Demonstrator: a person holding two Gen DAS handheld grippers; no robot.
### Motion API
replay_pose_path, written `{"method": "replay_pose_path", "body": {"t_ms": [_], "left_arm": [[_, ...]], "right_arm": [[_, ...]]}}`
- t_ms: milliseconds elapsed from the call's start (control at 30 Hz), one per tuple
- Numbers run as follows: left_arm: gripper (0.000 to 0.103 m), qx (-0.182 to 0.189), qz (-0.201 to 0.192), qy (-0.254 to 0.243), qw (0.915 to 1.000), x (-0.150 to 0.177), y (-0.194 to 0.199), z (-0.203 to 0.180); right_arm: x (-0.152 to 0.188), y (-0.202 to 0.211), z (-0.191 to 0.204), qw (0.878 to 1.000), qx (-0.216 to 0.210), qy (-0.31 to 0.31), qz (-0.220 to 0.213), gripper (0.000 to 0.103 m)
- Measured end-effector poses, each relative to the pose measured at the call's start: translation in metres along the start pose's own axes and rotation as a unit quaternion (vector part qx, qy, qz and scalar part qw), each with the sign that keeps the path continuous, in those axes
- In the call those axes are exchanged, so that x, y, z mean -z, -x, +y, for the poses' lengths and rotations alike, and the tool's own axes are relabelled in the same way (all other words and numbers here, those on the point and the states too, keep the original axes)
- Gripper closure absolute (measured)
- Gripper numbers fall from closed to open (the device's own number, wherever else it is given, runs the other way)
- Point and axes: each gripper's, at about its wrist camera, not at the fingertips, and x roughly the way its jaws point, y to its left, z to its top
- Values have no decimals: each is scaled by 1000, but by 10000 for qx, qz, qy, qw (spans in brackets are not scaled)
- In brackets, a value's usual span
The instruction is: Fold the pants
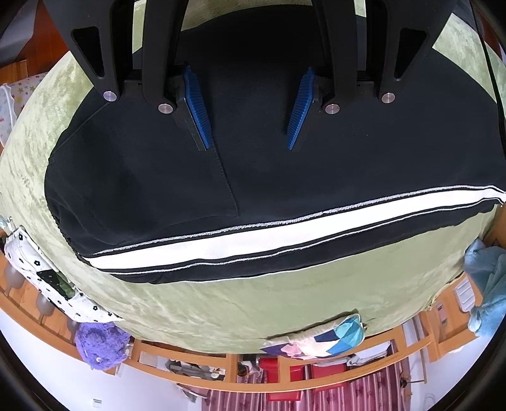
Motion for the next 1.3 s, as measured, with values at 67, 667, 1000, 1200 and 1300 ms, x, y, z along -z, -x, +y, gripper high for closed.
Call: {"method": "replay_pose_path", "body": {"t_ms": [67, 667, 1000, 1200, 1300], "left_arm": [[83, -174, 60, 48, 9998, -4, 3, 1], [45, -360, 13, -1002, 9943, -39, -4, -73], [45, -898, 455, -1486, 9838, -66, -95, -103], [89, -101, 601, -1525, 9864, -57, -104, -99], [89, 622, -492, -1076, 9910, -74, -49, -93]], "right_arm": [[0, 0, -3, 10000, 15, -73, -28, 54], [-13, 4, -26, 9998, 71, -157, -121, 54], [-41, -26, -30, 9993, -20, -384, 3, 54], [-49, -36, -17, 9997, -70, -244, -35, 54], [-48, -37, -15, 9998, 7, -193, -54, 54]]}}
